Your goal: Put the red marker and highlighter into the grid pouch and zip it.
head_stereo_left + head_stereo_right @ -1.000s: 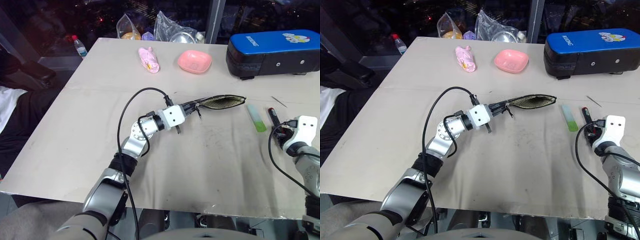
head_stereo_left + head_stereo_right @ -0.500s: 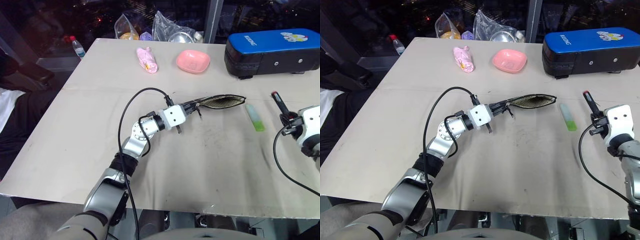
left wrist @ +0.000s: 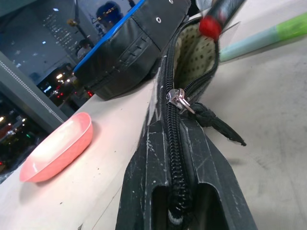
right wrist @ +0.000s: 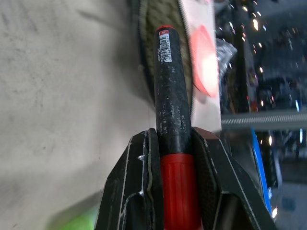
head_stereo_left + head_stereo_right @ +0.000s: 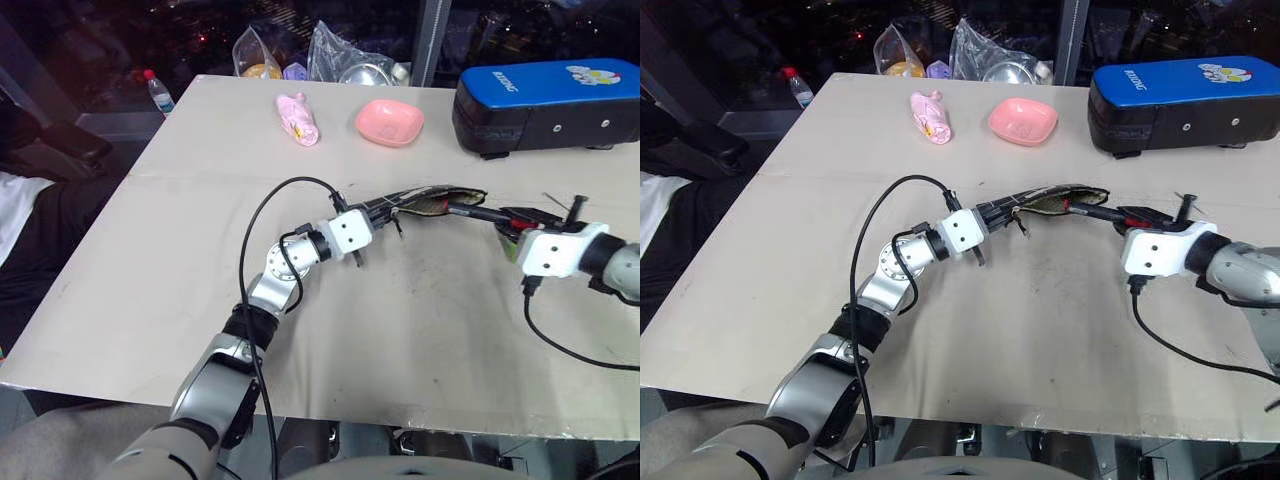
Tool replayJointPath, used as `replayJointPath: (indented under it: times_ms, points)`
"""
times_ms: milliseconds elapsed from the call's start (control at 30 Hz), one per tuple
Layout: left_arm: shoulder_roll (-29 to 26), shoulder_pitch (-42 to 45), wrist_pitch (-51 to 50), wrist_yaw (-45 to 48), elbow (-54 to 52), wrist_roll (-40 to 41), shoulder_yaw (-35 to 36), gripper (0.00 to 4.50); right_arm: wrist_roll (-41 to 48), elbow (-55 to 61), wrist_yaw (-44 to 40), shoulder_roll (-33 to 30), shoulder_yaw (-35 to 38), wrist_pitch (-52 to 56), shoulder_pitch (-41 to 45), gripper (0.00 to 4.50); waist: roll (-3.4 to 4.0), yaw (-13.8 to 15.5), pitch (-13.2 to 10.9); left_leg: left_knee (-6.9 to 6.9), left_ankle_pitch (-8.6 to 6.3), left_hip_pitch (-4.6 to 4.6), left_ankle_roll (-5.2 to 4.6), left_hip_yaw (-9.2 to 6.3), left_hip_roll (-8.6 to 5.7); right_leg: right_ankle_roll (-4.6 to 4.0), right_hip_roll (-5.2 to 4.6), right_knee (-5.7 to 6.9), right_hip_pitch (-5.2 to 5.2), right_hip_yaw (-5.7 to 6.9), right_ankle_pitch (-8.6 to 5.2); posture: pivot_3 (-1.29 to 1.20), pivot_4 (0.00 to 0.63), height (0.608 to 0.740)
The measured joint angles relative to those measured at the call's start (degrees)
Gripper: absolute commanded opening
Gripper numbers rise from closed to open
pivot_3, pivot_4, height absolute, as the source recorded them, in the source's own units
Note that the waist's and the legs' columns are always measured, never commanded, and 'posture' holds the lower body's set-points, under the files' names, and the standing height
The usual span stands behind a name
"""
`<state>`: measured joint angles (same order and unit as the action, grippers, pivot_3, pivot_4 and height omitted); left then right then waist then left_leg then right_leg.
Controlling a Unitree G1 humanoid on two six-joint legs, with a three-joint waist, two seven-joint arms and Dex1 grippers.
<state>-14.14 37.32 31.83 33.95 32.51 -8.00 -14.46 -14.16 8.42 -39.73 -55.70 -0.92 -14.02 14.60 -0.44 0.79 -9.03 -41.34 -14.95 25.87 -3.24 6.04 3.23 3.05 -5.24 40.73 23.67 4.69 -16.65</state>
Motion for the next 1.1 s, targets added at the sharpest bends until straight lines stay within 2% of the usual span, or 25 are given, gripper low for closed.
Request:
replayJointPath:
  times_ms: [433, 500, 633, 733, 767, 900, 1100]
  points:
    - [0.68, 1.22, 0.52, -0.22, 0.48, -0.85, 0.0, 0.0, -10.45, -19.14, -0.94, 12.53, -16.49, -8.94, 23.53, 0.32, 0.01, -0.14, -0.03, -0.02, 0.02, -0.02, 0.03, 0.16, 0.02, 0.0, 0.0, 0.05, 0.03, 0.01, 0.0, 0.0, 0.15, 0.688]
    - [0.77, 1.35, 0.51, -0.33, 0.48, -0.87, 0.02, 0.0, -11.67, -21.24, -0.75, 14.53, -18.14, -9.83, 25.7, 1.34, 0.01, 0.07, -0.03, -0.02, 0.02, 0.02, 0.03, 0.23, 0.02, -0.01, -0.01, 0.06, 0.02, 0.04, 0.0, 0.0, 0.15, 0.688]
    - [0.71, 1.47, 0.51, -0.52, 0.48, -0.89, 0.19, 0.0, -10.69, -21.92, -1.07, 16.09, -18.28, -8.56, 26.61, 2.84, 0.01, 0.06, -0.03, -0.03, 0.02, 0.06, 0.03, 0.31, 0.01, 0.0, -0.07, 0.04, 0.03, 0.07, 0.0, 0.0, 0.15, 0.688]
    - [0.57, 1.48, 0.35, -0.98, 0.48, -0.87, 0.47, 0.0, -6.18, -18.09, -1.54, 15.71, -14.56, -5.01, 24.06, 4.22, 0.01, 0.05, -0.04, -0.03, 0.02, 0.07, 0.03, 0.29, 0.02, 0.0, -0.07, 0.04, 0.03, 0.11, 0.0, 0.0, 0.15, 0.688]
    - [0.56, 1.5, 0.23, -1.07, 0.48, -0.87, 0.52, 0.0, -4.44, -16.19, -2.0, 15.12, -12.78, -3.44, 22.65, 4.44, 0.01, 0.09, -0.04, -0.02, 0.02, 0.08, 0.03, 0.28, 0.02, -0.01, -0.08, 0.04, 0.03, 0.11, 0.0, 0.0, 0.15, 0.688]
    - [0.1, 1.13, -0.13, -1.15, 0.61, -0.83, 0.64, 0.0, 5.29, -5.32, -3.8, 12.45, -1.81, 7.61, 13.77, 4.44, 0.01, 0.13, -0.03, -0.02, 0.01, 0.08, 0.03, 0.02, 0.0, 0.0, -0.12, 0.02, -0.01, 0.18, 0.0, 0.0, 0.15, 0.688]
    - [0.56, 1.05, -0.28, -0.48, 0.77, -0.79, 0.49, 0.0, 13.56, 6.97, -0.98, 14.92, 9.35, 29.15, 0.13, 4.44, 0.01, -0.03, -0.03, -0.02, 0.01, 0.0, 0.02, -0.03, 0.0, -0.02, -0.09, 0.1, -0.02, 0.13, 0.01, 0.0, 0.15, 0.688]
